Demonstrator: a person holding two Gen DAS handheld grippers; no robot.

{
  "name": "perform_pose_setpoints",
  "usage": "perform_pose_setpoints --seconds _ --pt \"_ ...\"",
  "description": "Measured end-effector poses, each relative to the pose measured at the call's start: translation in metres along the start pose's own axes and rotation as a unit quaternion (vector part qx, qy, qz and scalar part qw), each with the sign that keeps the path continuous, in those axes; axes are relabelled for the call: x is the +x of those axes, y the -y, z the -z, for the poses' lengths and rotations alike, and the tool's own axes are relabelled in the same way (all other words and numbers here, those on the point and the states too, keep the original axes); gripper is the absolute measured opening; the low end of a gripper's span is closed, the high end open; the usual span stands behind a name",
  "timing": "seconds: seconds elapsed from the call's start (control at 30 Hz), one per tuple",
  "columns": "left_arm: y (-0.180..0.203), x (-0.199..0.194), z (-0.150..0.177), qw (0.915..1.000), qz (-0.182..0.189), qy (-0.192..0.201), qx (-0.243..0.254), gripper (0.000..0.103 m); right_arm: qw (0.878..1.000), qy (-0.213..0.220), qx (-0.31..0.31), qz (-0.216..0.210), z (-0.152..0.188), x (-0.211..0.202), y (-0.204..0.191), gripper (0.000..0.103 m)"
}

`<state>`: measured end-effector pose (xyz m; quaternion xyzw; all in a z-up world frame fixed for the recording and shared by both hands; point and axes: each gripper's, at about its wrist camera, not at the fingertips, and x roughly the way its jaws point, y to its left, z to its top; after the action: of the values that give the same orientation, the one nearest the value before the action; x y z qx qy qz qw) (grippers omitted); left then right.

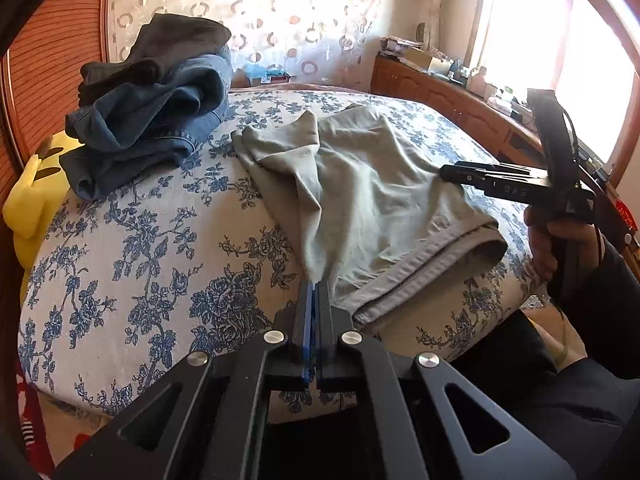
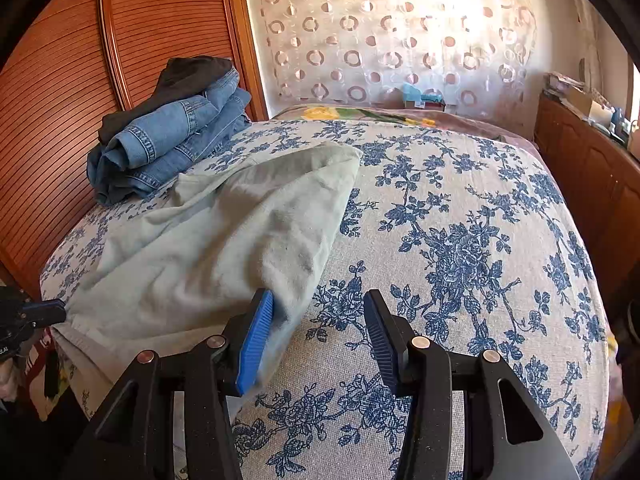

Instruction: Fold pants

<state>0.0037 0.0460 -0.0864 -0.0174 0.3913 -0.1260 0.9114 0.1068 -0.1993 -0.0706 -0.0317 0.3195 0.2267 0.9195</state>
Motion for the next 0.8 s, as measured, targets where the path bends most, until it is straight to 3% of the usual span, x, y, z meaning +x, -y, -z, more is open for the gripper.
perform_pose_setpoints --seconds 0.13,0.27,0.3,0.4,0.47,0.8 --pt "-0.001 0.001 -0.003 1.0 0.004 0.002 -0.004 0.005 1.0 -0.003 -0.007 0.004 0.001 -0.007 -0.002 0.049" --pt "-0.002 0.004 -0.007 0.9999 -0.009 0.008 -0.004 0.029 1.0 0.003 -0.01 0.0 0.01 -0.027 -0.005 0.049" --pt "-0.003 0.004 -0.009 0.9999 -0.008 0.012 -0.005 0.041 1.0 0.004 -0.01 0.0 0.014 -0.032 -0.006 0.049" --pt "-0.006 0.005 -0.014 0.9997 -0.003 0.022 -0.014 0.06 1.0 0.005 -0.008 0.0 0.026 -0.047 -0.008 0.049" --pt "-0.006 0.007 -0.017 0.9996 0.0 0.023 -0.017 0.068 1.0 0.003 -0.007 0.003 0.033 -0.056 -0.009 0.049" --pt "0.001 0.027 -0.02 0.9999 -0.013 0.007 -0.004 0.068 0.999 -0.024 -0.032 -0.009 0.05 -0.074 -0.032 0.049"
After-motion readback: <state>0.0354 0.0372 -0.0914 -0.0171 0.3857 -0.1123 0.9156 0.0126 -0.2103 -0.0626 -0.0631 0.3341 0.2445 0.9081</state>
